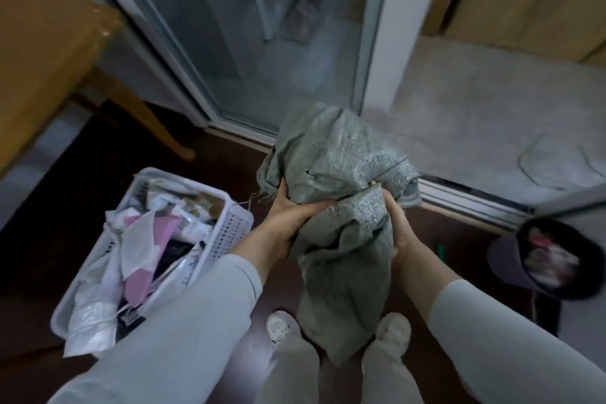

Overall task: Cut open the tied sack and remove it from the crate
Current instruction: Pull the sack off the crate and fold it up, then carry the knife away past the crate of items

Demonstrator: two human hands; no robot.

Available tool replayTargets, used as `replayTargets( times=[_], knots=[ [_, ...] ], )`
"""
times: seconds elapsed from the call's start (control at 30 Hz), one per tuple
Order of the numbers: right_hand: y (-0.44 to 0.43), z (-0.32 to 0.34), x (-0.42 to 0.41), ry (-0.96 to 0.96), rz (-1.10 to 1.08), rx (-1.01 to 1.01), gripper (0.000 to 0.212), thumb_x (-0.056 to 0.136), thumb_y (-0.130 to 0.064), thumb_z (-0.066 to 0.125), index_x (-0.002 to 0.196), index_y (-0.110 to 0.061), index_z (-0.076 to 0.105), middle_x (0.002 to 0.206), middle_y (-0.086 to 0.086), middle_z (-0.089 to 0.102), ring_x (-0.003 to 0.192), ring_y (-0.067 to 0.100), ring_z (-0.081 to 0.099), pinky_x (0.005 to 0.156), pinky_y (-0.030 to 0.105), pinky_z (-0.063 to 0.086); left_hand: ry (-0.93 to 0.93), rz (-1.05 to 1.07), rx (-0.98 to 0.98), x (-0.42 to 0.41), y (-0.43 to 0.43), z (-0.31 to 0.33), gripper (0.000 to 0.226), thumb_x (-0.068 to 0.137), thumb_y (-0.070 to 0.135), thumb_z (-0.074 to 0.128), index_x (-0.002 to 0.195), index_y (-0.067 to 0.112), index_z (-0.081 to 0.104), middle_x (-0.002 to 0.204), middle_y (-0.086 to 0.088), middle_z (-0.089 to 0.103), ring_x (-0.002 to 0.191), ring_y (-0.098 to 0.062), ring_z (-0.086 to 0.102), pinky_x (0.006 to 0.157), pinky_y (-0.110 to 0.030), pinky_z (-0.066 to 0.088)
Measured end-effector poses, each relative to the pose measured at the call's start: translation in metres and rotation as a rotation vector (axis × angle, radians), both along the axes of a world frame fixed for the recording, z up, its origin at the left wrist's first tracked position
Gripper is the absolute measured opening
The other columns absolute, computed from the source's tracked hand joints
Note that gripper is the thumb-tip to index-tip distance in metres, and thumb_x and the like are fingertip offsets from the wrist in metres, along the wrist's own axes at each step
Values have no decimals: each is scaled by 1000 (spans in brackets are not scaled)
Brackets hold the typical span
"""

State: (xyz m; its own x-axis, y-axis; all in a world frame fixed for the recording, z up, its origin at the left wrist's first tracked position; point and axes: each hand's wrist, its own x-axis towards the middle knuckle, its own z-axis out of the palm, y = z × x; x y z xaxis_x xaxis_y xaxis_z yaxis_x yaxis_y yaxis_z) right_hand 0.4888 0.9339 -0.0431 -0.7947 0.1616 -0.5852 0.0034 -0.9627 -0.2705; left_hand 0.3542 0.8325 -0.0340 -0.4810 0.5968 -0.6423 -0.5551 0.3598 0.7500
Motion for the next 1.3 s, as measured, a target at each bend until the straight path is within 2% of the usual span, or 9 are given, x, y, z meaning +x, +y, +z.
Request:
replayTargets(
  times=[0.07, 0.2, 0.3, 0.4, 0.5, 0.73, 0.87, 1.07, 1.3],
  knots=[
    [20, -14, 30, -34, -55, -29, 67, 27, -29, 95, 85, -2, 76, 83, 18, 74, 72, 30, 73, 57, 39, 59, -29, -12, -25, 30, 23, -9, 91, 55, 16, 90, 135, 30, 47, 123, -3, 66, 106, -21, 67, 80, -34, 58],
    [58, -42, 85, -253, -100, -39, 54, 65, -32, 72, 109, -1, 64, 96, 18, 71, 87, 30, 69, 77, 41, 59, -103, -72, -112, 87, 62, -31, 64, 61, 12, 86, 120, 19, 60, 104, -7, 73, 92, -21, 72, 72, -31, 59],
    [81, -74, 129, -435, -207, 18, 64, 58, -26, 78, 115, -1, 63, 100, 18, 71, 92, 32, 68, 74, 41, 58, -17, -184, -246, 121, 89, -58, 54, 67, 9, 82, 116, 15, 60, 103, -4, 70, 90, -18, 67, 78, -28, 55],
    [91, -107, 170, -600, -331, 49, 69, 54, -15, 86, 117, 1, 62, 107, 21, 70, 94, 36, 69, 69, 44, 58, 44, -310, -309, 153, 119, -87, 52, 75, 1, 69, 124, 13, 57, 104, -5, 69, 85, -16, 65, 63, -18, 53],
    [95, -137, 210, -688, -463, 19, 34, 75, -4, 74, 107, 0, 65, 102, 20, 69, 87, 32, 68, 62, 38, 58, 13, -417, -366, 184, 152, -117, 81, 74, 7, 67, 146, 20, 33, 129, -13, 59, 109, -27, 63, 82, -31, 52],
    [87, -236, 299, -855, -814, -115, 42, 75, 0, 74, 114, 4, 60, 109, 19, 66, 89, 33, 66, 69, 39, 54, 35, -903, -392, 270, 201, -216, 72, 80, 9, 63, 145, 22, 36, 139, -5, 51, 118, -23, 55, 102, -35, 47],
    [66, -311, 342, -880, -898, -205, 52, 69, -13, 78, 117, 1, 61, 118, 21, 65, 101, 39, 64, 73, 43, 56, 35, -1101, -415, 315, 200, -273, 69, 82, 6, 61, 144, 23, 37, 137, -7, 53, 116, -20, 54, 100, -28, 45],
    [51, -392, 386, -858, -979, -371, 38, 89, -23, 59, 117, 3, 55, 115, 20, 60, 93, 36, 59, 83, 49, 48, 81, -1361, -395, 365, 209, -350, 59, 86, 13, 59, 142, 23, 41, 146, -4, 43, 133, -25, 43, 111, -35, 37],
    [60, -504, 432, -939, -1296, -374, 80, 55, -28, 87, 125, -6, 56, 125, 16, 61, 105, 36, 63, 73, 46, 55, 221, -1551, -345, 413, 229, -440, 73, 69, 28, 54, 141, 26, 42, 151, -7, 38, 139, -24, 36, 118, -37, 28]
  ],
)
